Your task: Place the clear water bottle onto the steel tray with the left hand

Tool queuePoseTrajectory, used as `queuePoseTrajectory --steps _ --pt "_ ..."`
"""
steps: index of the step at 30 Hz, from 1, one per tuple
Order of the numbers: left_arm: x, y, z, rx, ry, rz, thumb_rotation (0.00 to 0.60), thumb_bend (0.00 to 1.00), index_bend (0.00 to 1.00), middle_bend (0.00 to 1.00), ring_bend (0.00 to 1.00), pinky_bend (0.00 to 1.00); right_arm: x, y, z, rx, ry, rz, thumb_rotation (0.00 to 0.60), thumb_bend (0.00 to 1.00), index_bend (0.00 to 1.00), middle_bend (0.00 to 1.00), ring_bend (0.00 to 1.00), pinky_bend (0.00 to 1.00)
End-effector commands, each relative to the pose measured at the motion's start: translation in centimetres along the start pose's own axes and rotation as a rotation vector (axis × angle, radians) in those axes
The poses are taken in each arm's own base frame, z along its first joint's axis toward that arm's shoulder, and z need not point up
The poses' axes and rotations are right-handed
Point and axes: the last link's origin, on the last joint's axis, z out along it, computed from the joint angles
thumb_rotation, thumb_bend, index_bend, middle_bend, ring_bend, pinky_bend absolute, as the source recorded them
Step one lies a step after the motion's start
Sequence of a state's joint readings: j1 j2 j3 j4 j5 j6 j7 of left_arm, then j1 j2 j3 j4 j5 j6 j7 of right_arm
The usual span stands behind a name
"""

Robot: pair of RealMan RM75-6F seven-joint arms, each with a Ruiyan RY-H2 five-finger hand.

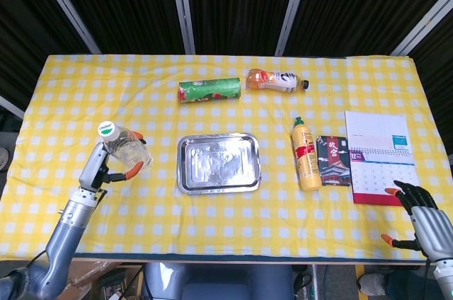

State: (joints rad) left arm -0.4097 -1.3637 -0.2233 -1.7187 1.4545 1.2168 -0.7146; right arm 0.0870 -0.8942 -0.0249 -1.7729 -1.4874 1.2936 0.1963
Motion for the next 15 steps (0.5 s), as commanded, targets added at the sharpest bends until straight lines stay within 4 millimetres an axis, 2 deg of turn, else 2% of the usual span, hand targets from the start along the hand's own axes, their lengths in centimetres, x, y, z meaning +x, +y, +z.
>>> queuePoseTrajectory --steps 1,3,6,11,15 --pt "3.5 4.4 -3.3 -0.034 0.074 0.052 0.6 0.53 0.55 0.59 0.35 0.43 0.1 0.0 -0.1 -0.002 0.005 0.005 0.6 0.16 0.21 0.1 0.06 0.05" --pt "5.7 5.9 -5.6 -0.035 0.148 0.091 0.6 0.52 0.55 0.59 0.35 0.42 0.2 0.1 -0.2 0.0 0.007 0.008 0.6 0.16 0.21 0.1 0.06 0.05" --pt "9.4 6.6 -8.1 -0.025 0.266 0.157 0.6 0.52 0.55 0.59 0.35 0.42 0.3 0.1 -0.2 0.004 0.006 0.019 0.6 0.16 0.21 0.1 0.06 0.05" --pt "15.3 5.7 -11.6 0.045 0.411 0.192 0.6 0.51 0.55 0.58 0.34 0.42 0.1 -0.2 -0.3 0.021 -0.004 0.024 0.6 0.16 0.21 0.1 0.06 0.05" --pt "18.7 4.4 -12.9 0.073 0.485 0.17 0.6 0.51 0.55 0.58 0.34 0.41 -0.1 -0.6 -0.3 0.032 -0.014 0.025 0.6 0.16 0.21 0.1 0.06 0.05"
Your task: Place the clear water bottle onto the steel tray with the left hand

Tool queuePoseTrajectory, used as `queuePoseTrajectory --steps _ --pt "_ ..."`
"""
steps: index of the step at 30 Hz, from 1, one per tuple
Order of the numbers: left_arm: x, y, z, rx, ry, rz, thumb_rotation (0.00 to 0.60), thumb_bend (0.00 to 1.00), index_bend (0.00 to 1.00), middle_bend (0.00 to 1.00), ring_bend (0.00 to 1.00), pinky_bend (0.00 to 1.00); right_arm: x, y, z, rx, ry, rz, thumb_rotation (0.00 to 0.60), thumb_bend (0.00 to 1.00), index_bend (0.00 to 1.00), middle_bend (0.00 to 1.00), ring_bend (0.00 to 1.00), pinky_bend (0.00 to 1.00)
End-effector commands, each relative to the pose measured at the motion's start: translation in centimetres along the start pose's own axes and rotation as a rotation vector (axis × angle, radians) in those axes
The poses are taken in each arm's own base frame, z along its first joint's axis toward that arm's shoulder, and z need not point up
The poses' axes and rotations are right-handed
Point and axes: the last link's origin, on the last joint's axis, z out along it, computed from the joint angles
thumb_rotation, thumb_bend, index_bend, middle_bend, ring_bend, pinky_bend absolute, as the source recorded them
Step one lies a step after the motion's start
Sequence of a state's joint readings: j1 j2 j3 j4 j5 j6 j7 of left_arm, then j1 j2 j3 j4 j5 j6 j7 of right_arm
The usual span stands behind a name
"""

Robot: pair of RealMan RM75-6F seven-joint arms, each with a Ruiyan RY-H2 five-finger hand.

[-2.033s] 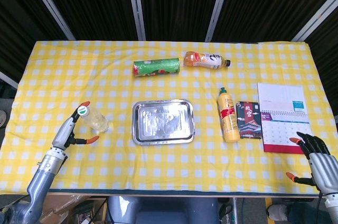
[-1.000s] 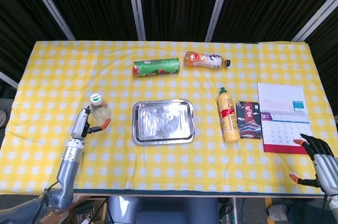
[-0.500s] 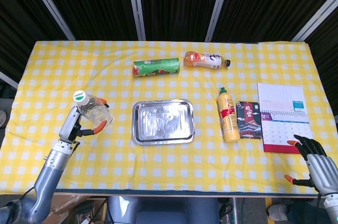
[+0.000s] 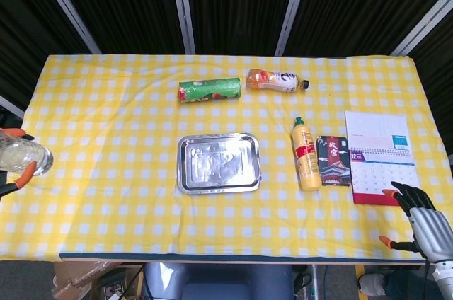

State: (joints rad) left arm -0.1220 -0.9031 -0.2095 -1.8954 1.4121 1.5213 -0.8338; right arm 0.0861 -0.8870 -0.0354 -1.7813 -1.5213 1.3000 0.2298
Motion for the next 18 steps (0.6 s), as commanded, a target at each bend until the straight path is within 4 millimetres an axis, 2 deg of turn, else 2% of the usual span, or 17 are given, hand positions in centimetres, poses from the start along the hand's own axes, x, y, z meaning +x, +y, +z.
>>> queuePoseTrajectory --steps 1,4,7,8,10,12,13,17,18 --pt "5.3 -2.2 -0.4 0.056 0.116 0.004 0.6 0.51 0.55 0.58 0.34 0.41 -0.2 -0.2 0.0 0.006 -0.007 -0.001 0.6 0.16 0.21 0.1 0.06 0.05" --pt "6.6 -3.3 0.1 0.077 0.144 -0.002 0.6 0.51 0.55 0.57 0.34 0.41 -0.4 -0.3 0.2 0.009 -0.014 -0.001 0.6 0.16 0.21 0.1 0.06 0.05" --pt "6.4 -4.3 0.2 0.094 0.134 -0.019 0.6 0.51 0.55 0.57 0.33 0.4 -0.5 -0.3 0.4 0.007 -0.019 -0.004 0.6 0.16 0.21 0.1 0.06 0.05" --pt "6.1 -4.7 0.0 0.101 0.122 -0.027 0.6 0.51 0.55 0.57 0.33 0.4 -0.5 -0.3 0.4 0.007 -0.02 -0.004 0.6 0.16 0.21 0.1 0.06 0.05" --pt "4.0 -5.2 0.4 0.102 0.059 -0.059 0.6 0.51 0.55 0.57 0.33 0.4 -0.6 -0.4 0.5 0.007 -0.025 -0.006 0.6 0.16 0.21 0.1 0.06 0.05" --pt "0.0 -5.3 2.0 0.084 -0.036 -0.086 0.6 0.51 0.55 0.57 0.33 0.4 -0.6 -0.4 0.5 0.007 -0.025 -0.006 0.6 0.16 0.21 0.1 0.06 0.05" --pt "-2.6 -5.0 3.6 0.075 -0.073 -0.1 0.6 0.51 0.55 0.57 0.33 0.4 -0.6 -0.4 0.6 0.007 -0.024 -0.006 0.6 0.16 0.21 0.1 0.06 0.05" --pt "-12.7 -4.2 5.6 0.082 -0.222 -0.179 0.6 0.51 0.55 0.57 0.33 0.4 -0.4 -0.3 0.6 0.008 -0.018 -0.003 0.6 0.16 0.21 0.1 0.06 0.05" --pt "-17.9 -2.4 5.7 0.044 -0.344 -0.218 0.6 0.51 0.55 0.57 0.33 0.4 -0.3 0.0 0.5 0.0 -0.013 -0.001 0.6 0.16 0.21 0.1 0.06 0.05"
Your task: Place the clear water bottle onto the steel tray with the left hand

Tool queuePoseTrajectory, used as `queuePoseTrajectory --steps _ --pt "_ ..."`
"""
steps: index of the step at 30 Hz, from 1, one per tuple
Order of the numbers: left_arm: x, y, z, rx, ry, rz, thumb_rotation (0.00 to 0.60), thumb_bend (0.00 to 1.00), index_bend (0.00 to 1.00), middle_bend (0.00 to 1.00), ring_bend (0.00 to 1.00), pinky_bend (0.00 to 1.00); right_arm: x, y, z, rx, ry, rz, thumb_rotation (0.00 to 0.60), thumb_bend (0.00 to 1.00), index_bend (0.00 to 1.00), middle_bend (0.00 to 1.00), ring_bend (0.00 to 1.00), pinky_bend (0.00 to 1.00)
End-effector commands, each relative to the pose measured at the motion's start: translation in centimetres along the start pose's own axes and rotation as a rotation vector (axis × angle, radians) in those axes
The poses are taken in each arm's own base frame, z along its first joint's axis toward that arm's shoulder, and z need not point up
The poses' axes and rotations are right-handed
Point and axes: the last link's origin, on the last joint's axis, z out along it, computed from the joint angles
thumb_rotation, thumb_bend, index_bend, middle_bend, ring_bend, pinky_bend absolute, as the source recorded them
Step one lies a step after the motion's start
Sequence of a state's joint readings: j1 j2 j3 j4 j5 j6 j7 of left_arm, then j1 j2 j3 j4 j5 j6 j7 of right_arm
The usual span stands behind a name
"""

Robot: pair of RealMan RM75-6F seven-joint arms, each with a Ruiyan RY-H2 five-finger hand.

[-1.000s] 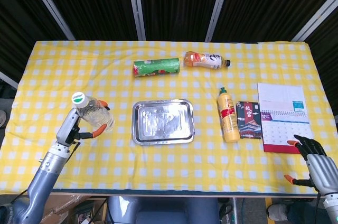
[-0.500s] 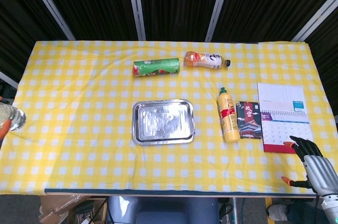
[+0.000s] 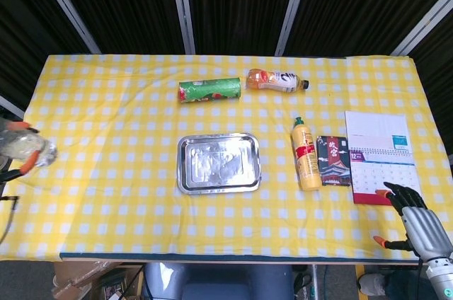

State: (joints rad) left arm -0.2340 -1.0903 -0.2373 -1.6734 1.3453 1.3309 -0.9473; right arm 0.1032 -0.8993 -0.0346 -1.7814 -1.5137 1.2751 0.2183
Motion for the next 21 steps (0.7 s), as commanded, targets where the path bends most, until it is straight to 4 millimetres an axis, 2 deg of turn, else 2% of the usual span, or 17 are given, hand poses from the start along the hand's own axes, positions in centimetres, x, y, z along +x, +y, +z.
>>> queuePoseTrajectory --steps 1,3,5,8,11,13,16,21 --pt "-16.7 2.0 3.5 -0.049 -0.293 -0.087 0.6 0.51 0.55 0.57 0.33 0.4 0.3 0.4 -0.1 -0.01 0.008 0.004 0.6 0.16 0.21 0.1 0.06 0.05" --pt "-19.0 2.7 3.7 -0.069 -0.289 -0.072 0.6 0.51 0.55 0.57 0.33 0.4 0.4 0.6 -0.1 -0.01 0.012 0.007 0.6 0.16 0.21 0.1 0.06 0.05" --pt "-20.6 3.4 3.7 -0.083 -0.292 -0.051 0.6 0.51 0.55 0.57 0.33 0.4 0.5 0.6 -0.2 -0.007 0.015 0.009 0.6 0.16 0.21 0.1 0.06 0.05" --pt "-21.8 4.2 3.6 -0.097 -0.299 -0.049 0.6 0.51 0.55 0.57 0.33 0.4 0.5 0.5 -0.2 0.0 0.013 0.007 0.6 0.16 0.21 0.1 0.06 0.05" --pt "-22.0 4.8 3.4 -0.112 -0.303 -0.053 0.6 0.51 0.55 0.57 0.33 0.39 0.4 0.3 -0.3 0.008 0.01 0.007 0.6 0.16 0.21 0.1 0.06 0.05" --pt "-21.5 5.1 3.3 -0.123 -0.288 -0.05 0.6 0.51 0.55 0.57 0.33 0.39 0.4 0.2 -0.3 0.012 0.01 0.006 0.6 0.16 0.21 0.1 0.06 0.05" --pt "-19.5 5.3 3.1 -0.14 -0.249 -0.027 0.6 0.51 0.55 0.57 0.33 0.39 0.5 0.2 -0.4 0.013 0.013 0.008 0.6 0.16 0.21 0.1 0.06 0.05" --pt "-13.0 3.9 2.7 -0.121 -0.114 0.045 0.6 0.51 0.55 0.57 0.33 0.39 0.4 0.1 -0.4 0.015 0.014 0.01 0.6 0.16 0.21 0.1 0.06 0.05"
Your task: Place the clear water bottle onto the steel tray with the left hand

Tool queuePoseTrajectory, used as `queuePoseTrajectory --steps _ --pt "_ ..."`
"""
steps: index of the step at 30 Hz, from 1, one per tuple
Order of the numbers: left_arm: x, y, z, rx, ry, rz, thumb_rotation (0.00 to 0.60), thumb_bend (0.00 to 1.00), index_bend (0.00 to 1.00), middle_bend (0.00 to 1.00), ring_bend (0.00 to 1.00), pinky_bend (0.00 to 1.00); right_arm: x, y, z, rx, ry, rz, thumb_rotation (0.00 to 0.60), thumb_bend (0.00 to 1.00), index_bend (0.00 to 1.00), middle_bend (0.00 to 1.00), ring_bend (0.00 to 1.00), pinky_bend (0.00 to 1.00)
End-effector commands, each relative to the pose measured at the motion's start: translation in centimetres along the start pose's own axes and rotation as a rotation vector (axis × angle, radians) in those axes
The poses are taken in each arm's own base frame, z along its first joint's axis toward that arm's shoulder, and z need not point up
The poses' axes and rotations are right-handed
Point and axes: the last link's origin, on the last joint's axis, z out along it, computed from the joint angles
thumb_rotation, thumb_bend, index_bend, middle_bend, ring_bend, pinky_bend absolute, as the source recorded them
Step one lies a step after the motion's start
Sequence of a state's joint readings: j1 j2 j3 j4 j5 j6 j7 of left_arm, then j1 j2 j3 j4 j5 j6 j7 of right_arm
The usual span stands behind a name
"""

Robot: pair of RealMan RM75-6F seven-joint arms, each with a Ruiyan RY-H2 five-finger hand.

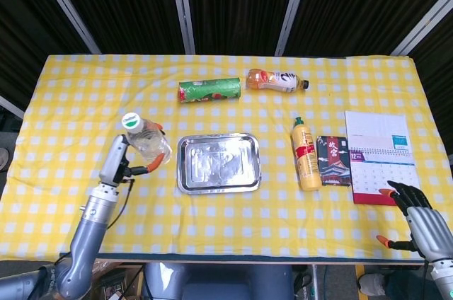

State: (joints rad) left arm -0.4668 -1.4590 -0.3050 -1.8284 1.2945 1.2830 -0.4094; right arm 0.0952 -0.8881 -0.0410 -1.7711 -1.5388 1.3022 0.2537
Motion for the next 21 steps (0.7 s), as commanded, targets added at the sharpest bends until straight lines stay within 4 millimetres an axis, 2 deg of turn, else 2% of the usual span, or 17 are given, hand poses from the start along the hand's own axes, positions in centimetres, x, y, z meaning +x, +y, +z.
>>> queuePoseTrajectory --steps 1,6,11,13,15,17,19,21 --pt "5.6 -1.3 -1.9 0.036 0.112 0.062 0.6 0.51 0.55 0.57 0.33 0.39 -0.1 -0.1 0.0 0.004 -0.005 -0.001 0.6 0.16 0.21 0.1 0.06 0.05" --pt "12.1 -4.3 -4.1 0.112 0.222 0.091 0.6 0.51 0.55 0.56 0.33 0.38 -0.5 -0.5 0.0 0.015 -0.018 -0.009 0.6 0.16 0.21 0.1 0.06 0.05" --pt "16.8 -5.8 -5.5 0.138 0.313 0.133 0.6 0.51 0.55 0.56 0.33 0.38 -0.6 -0.5 0.1 0.008 -0.016 -0.018 0.6 0.16 0.21 0.1 0.06 0.05" --pt "17.7 -5.9 -5.8 0.134 0.328 0.134 0.6 0.51 0.55 0.56 0.33 0.38 -0.5 -0.4 0.2 0.004 -0.016 -0.021 0.6 0.16 0.21 0.1 0.06 0.05" --pt "17.9 -5.9 -5.8 0.13 0.323 0.138 0.6 0.51 0.55 0.56 0.33 0.38 -0.7 -0.5 0.2 0.003 -0.021 -0.021 0.6 0.16 0.21 0.1 0.06 0.05" --pt "17.1 -6.0 -5.5 0.128 0.295 0.128 0.6 0.51 0.55 0.56 0.33 0.37 -0.8 -0.5 0.3 0.004 -0.026 -0.023 0.6 0.16 0.21 0.1 0.06 0.05" --pt "15.4 -6.5 -4.8 0.133 0.258 0.115 0.6 0.51 0.55 0.56 0.33 0.37 -0.8 -0.6 0.3 0.007 -0.027 -0.024 0.6 0.16 0.21 0.1 0.06 0.05" --pt "12.8 -6.8 -3.6 0.137 0.209 0.06 0.6 0.51 0.55 0.56 0.33 0.37 -0.8 -0.7 0.3 0.008 -0.024 -0.026 0.6 0.16 0.21 0.1 0.06 0.05"
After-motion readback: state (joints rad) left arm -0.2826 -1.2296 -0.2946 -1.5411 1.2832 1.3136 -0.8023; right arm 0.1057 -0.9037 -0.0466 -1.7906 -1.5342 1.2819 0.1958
